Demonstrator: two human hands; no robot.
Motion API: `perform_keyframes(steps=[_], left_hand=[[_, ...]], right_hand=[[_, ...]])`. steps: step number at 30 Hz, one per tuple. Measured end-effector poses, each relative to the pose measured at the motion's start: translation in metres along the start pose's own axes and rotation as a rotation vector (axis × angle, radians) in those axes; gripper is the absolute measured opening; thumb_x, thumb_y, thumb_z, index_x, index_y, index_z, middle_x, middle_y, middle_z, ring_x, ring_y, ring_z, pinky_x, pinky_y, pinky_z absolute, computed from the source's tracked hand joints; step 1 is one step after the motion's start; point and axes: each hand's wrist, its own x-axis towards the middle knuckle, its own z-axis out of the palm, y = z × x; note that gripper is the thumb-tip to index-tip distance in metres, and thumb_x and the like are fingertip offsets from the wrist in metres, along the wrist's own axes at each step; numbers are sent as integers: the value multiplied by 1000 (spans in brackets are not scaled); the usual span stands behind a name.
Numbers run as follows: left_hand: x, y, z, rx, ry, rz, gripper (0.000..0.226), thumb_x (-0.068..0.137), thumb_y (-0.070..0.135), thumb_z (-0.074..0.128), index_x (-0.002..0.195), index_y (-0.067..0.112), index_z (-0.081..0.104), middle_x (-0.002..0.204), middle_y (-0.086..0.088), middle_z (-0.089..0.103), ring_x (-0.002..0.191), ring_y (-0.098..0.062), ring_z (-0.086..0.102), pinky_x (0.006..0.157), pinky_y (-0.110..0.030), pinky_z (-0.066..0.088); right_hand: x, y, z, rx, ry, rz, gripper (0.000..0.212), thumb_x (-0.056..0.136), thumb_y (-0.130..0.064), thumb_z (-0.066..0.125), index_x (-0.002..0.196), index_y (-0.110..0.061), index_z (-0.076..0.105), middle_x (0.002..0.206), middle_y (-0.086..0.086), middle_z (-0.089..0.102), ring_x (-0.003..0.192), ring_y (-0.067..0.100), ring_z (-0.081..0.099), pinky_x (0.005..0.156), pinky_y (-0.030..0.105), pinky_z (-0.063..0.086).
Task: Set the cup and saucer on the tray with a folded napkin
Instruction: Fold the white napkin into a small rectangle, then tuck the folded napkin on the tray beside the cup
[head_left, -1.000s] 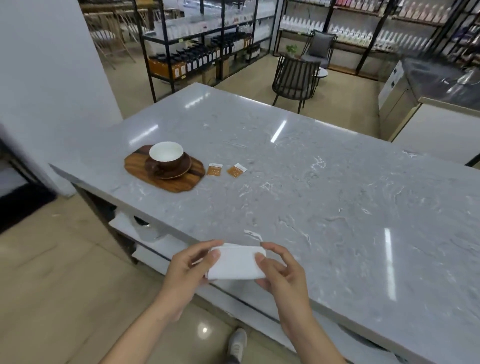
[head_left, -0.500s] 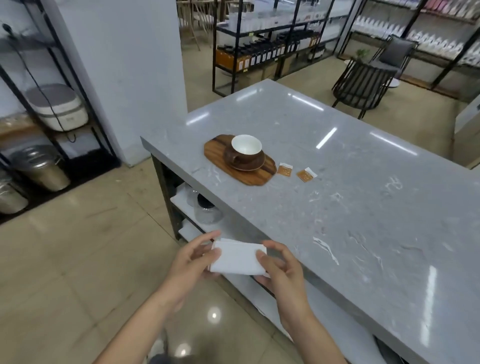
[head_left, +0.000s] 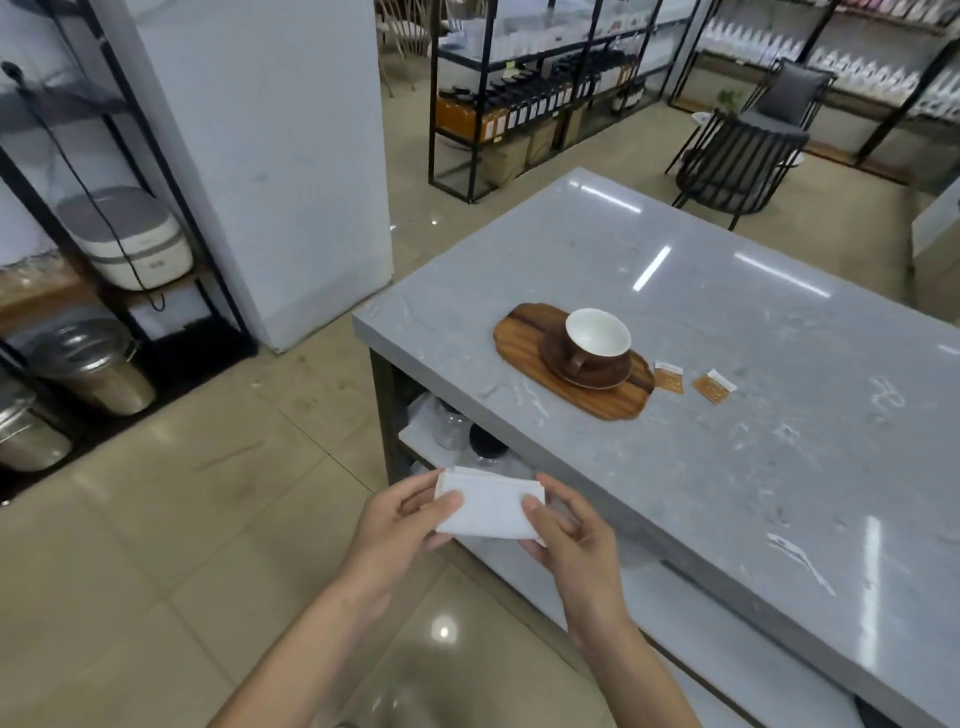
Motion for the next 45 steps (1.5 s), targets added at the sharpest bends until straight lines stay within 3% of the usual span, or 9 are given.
perform_keyframes(steps=[11,14,18,23,26,30,35,41,45], left_hand=[[97,56,-82,63,-82,-86,32,88,14,75,120,16,70,120,-8,73,114,-21,70,95,-38,58],[131,72,-86,100,-97,-61,28,89,14,75,117,18,73,114,-5,75,109,-18,72,88,-32,61],[177,92,-81,193,-113,7,21,91,20,74,110,27,76,106,5,78,101,-8,73,76,-21,60],[235,109,-62,225,-96,47,18,86,25,79,104,28,78,104,0,78,101,-12,74,79,-29,62],[270,117,-49,286,-79,50,18,85,33,79,102,27,78,98,4,78,96,-9,73,78,-32,63],[314,121,-27,356,-107,59,11,86,29,78,98,29,80,95,11,79,89,0,71,69,-16,55],[356,126,9,436,-240,22,16,89,16,75,104,15,79,102,1,80,100,-13,73,87,-30,57],[406,125,40,607,-387,58,8,86,15,78,93,18,79,90,-3,80,83,-10,73,81,-32,54],[434,120,63,765,-586,124,4,87,20,77,90,22,79,89,1,80,87,-12,75,82,-28,54]], right_hand=[[59,-2,93,-7,65,17,18,92,-21,73,109,-26,74,96,-5,78,97,15,72,81,30,62],[89,-6,101,-29,77,11,18,91,-19,74,107,-26,75,91,-8,77,94,10,71,72,21,60],[134,-10,109,-59,90,31,22,91,-17,71,108,-30,72,82,-16,76,84,2,71,73,24,61],[189,-19,116,-46,151,45,24,94,-15,65,108,-35,67,75,0,75,71,14,70,68,34,61],[213,-24,115,-24,173,-1,19,95,-20,67,107,-35,64,63,2,64,61,12,58,57,29,53],[236,-22,112,-52,302,-56,11,93,-26,72,98,-30,63,73,1,72,63,11,64,57,26,53],[249,-15,104,-74,477,-60,14,92,-23,74,94,-26,60,79,-7,75,74,9,71,62,20,53],[259,-13,110,-153,641,-72,5,94,-28,71,91,-30,68,89,-14,74,82,3,71,67,8,49],[267,-11,123,-282,839,-55,9,94,-25,70,96,-33,73,99,-16,70,89,-5,66,70,1,45]])
